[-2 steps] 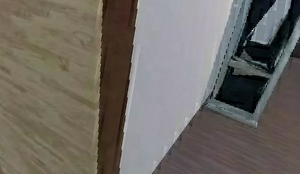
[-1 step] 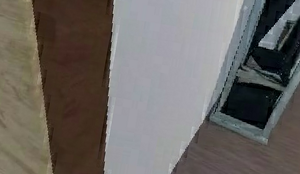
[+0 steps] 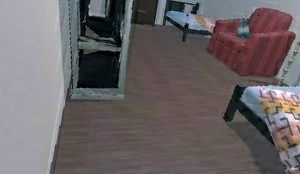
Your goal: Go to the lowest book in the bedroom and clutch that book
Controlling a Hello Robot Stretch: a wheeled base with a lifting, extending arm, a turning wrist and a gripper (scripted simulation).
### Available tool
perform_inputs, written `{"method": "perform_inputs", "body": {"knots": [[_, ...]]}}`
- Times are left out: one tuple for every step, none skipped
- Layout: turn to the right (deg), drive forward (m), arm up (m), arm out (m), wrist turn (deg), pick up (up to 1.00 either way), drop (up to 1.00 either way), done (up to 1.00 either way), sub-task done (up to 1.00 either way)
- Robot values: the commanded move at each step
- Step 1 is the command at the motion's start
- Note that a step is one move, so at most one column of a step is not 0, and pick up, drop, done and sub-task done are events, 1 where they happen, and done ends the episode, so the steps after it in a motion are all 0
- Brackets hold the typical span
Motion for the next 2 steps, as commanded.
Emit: {"method": "perform_inputs", "body": {"knots": [[6.0,0.0,0.0,0.0,0.0,0.0,0.0,0.0,0.0],[0.0,1.0,0.0,0.0,0.0,0.0,0.0,0.0,0.0]]}}
